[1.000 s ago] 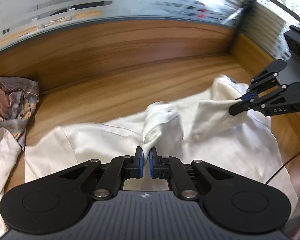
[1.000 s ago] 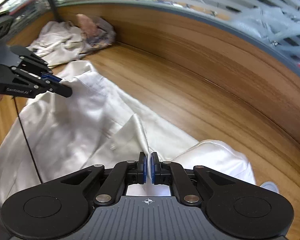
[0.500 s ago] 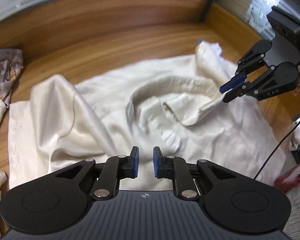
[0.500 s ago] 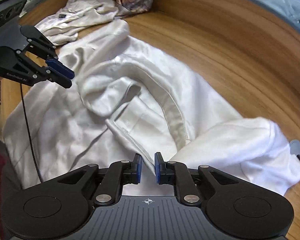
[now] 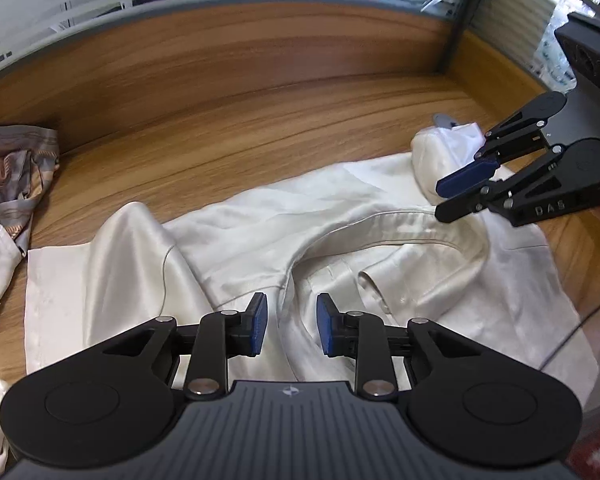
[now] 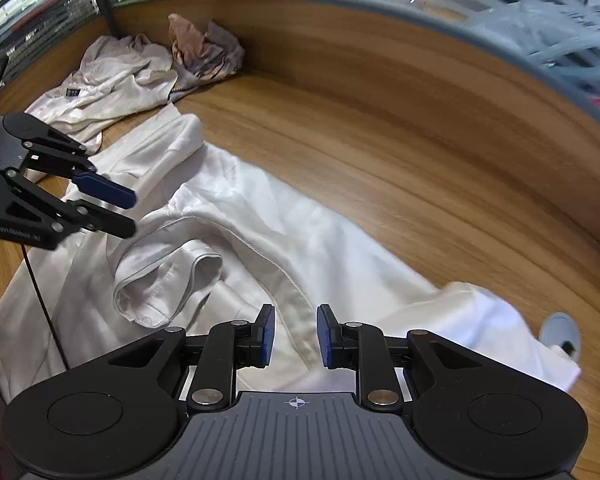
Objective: Fold clothes
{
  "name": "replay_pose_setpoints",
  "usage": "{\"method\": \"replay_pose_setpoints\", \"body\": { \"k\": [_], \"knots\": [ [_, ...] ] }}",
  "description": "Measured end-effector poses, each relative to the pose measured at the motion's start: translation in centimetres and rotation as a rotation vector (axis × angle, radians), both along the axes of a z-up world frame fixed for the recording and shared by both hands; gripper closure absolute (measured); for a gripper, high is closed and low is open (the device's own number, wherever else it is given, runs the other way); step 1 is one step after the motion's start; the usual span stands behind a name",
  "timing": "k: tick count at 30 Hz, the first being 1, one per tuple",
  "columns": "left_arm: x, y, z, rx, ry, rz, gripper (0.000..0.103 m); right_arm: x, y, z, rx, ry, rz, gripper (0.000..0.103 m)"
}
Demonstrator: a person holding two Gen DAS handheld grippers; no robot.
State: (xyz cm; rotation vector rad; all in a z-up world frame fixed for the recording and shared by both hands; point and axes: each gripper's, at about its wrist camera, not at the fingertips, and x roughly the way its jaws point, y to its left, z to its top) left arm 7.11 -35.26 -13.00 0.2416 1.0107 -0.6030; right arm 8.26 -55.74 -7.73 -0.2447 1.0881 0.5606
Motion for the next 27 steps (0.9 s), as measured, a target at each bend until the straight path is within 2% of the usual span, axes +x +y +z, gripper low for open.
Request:
{"method": "replay_pose_setpoints", "body": {
  "k": [4,13,16,17,18,20,27],
  "knots": [
    [0.6,-0.5,-1.1,0.024,0.017,0.016,0.071,0.4,0.8,-1.3,-0.060,0.006,0.009,0.069],
    [1.6,-1.0,-3.6,0.085,0.054,0.048,0.071,0.7,0.0,-4.0,-0.120,0.071,0.006,0.069],
    [1.9,-1.1,-4.1,0.084,0.055,0.058,0.081,0.8,-0.1,-4.4,-0.117,0.080,0.009,0.070],
    [1.9,-1.1,-4.1,0.081,0.050,0.058,0.089,0.8,0.0,-4.4,-0.116,0.075,0.013,0.073],
    [2.0,-1.2,-4.1,0.080,0.044,0.059,0.097,0.8,0.0,-4.5,-0.115,0.071,0.016,0.083],
    [2.2,-1.1,-3.7,0.079,0.023,0.074,0.100,1.0,0.0,-4.4,-0.107,0.069,0.014,0.093],
    [4.4,-0.3,-0.6,0.013,-0.045,0.190,0.101,2.3,-0.4,-1.8,-0.060,-0.023,-0.049,0.095]
  ]
}}
